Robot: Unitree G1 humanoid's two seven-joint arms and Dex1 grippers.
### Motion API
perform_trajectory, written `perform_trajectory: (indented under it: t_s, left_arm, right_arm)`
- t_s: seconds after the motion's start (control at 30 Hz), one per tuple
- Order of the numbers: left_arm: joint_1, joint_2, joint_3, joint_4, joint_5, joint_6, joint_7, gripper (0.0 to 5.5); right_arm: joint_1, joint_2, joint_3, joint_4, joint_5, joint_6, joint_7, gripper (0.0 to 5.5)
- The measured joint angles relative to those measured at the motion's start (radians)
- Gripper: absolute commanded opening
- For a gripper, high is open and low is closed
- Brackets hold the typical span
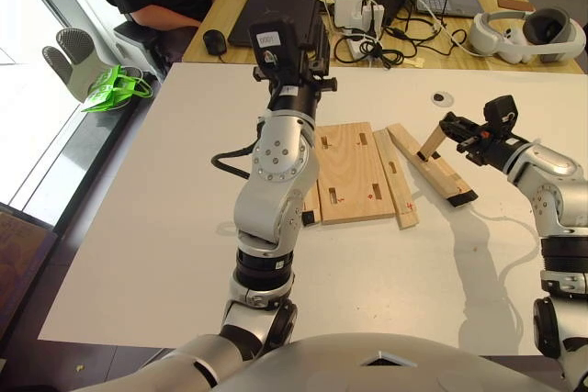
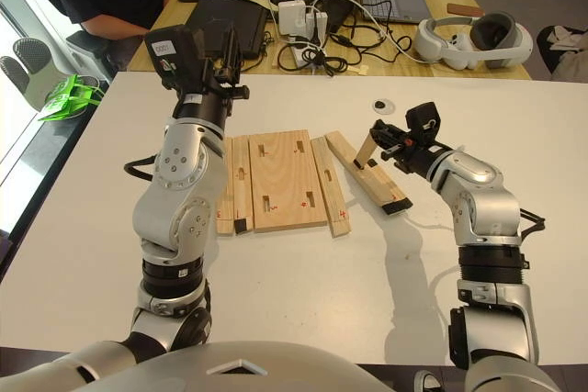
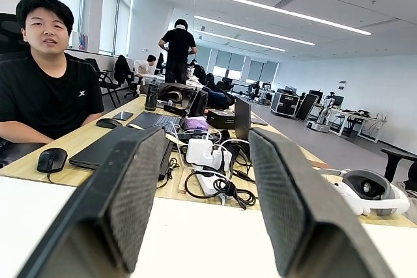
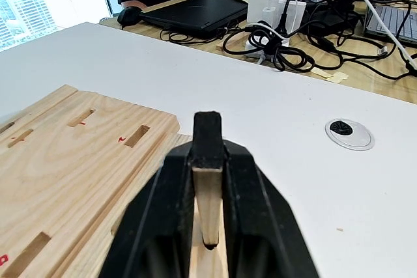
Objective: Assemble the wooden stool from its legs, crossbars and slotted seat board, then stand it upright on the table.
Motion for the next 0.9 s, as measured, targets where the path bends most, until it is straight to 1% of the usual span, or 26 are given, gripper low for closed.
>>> perform_trajectory:
  t_s: [0.03, 0.07, 0.1, 0.13, 0.17, 0.2, 0.33, 0.4, 0.57, 0.67, 0.73, 0.83, 0.9]
  left_arm:
    - [0.0, 0.0, 0.0, 0.0, 0.0, -0.001, -0.001, 2.35]
    - [0.0, 0.0, -0.001, 0.0, 0.0, -0.005, -0.002, 2.35]
    - [0.0, 0.0, -0.001, 0.001, 0.0, -0.013, -0.003, 2.35]
    - [0.0, 0.0, -0.001, 0.002, 0.0, -0.014, -0.004, 2.35]
    - [0.0, 0.0, -0.001, 0.003, 0.0, -0.017, -0.004, 2.35]
    - [0.0, 0.0, -0.001, 0.003, 0.0, -0.019, -0.005, 2.35]
    - [0.001, 0.001, 0.0, 0.004, 0.0, -0.021, -0.006, 2.35]
    - [0.002, 0.002, 0.0, 0.004, 0.0, -0.021, -0.006, 2.35]
    - [0.003, 0.002, 0.0, 0.005, 0.0, -0.023, -0.006, 2.35]
    - [0.003, 0.003, 0.0, 0.01, 0.0, -0.028, -0.006, 2.35]
    - [0.003, 0.003, 0.0, 0.011, 0.0, -0.029, -0.007, 2.35]
    - [0.003, 0.004, 0.001, 0.012, -0.001, -0.029, -0.008, 2.35]
    - [0.004, 0.004, 0.002, 0.012, -0.001, -0.029, -0.007, 2.35]
  right_arm:
    - [0.005, 0.0, -0.001, -0.007, 0.001, -0.001, 0.0, 0.39]
    - [0.011, 0.002, -0.007, -0.015, 0.003, -0.006, 0.0, 0.76]
    - [0.018, 0.005, -0.012, -0.019, 0.009, -0.011, 0.003, 0.8]
    - [0.022, 0.009, -0.014, -0.02, 0.017, -0.008, 0.014, 1.05]
    - [0.032, 0.019, -0.014, -0.02, 0.029, -0.001, 0.022, 1.13]
    - [0.044, 0.033, -0.014, -0.024, 0.039, 0.002, 0.036, 1.35]
    - [0.052, 0.035, -0.029, -0.071, 0.113, 0.031, 0.086, 1.35]
    - [0.035, 0.034, -0.062, -0.068, 0.127, 0.036, 0.085, 1.35]
    - [-0.122, 0.019, -0.124, -0.015, 0.146, 0.023, 0.072, 1.35]
    - [-0.234, 0.025, -0.154, 0.039, 0.145, -0.004, 0.025, 1.35]
    - [-0.299, 0.049, -0.169, 0.071, 0.145, -0.027, -0.029, 1.35]
    - [-0.457, 0.122, -0.205, 0.098, 0.175, -0.028, -0.141, 1.35]
    - [-0.546, 0.15, -0.21, 0.089, 0.2, -0.03, -0.164, 1.35]
